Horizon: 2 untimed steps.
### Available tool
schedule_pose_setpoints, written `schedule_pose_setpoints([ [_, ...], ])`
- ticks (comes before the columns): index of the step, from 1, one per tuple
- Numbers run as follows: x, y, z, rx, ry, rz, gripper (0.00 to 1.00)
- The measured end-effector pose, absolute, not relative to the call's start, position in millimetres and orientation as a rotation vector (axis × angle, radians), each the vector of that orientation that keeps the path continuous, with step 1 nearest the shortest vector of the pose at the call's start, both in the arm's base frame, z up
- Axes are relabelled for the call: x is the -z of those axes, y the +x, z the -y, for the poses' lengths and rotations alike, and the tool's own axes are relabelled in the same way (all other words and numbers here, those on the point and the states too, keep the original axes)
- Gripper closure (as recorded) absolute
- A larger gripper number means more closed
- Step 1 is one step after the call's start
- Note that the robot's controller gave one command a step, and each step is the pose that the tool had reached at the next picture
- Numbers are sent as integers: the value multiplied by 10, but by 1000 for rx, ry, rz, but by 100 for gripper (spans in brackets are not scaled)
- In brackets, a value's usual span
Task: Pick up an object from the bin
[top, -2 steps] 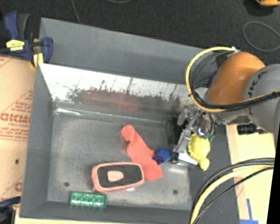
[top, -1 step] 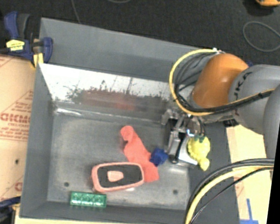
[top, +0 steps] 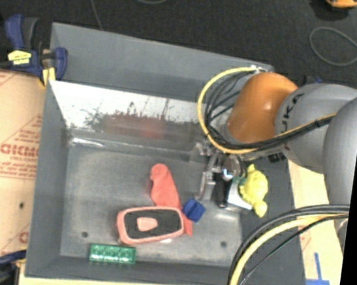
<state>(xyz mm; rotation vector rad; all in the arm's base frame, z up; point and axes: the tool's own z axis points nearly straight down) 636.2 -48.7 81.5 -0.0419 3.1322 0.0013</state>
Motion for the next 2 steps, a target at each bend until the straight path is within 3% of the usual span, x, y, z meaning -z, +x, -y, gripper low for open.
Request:
schedule_pose_setpoints([
  [1,-763,6240,420,3,242,-3118,0],
  [2,-736,6056,22,5,-68,-3127,0],
])
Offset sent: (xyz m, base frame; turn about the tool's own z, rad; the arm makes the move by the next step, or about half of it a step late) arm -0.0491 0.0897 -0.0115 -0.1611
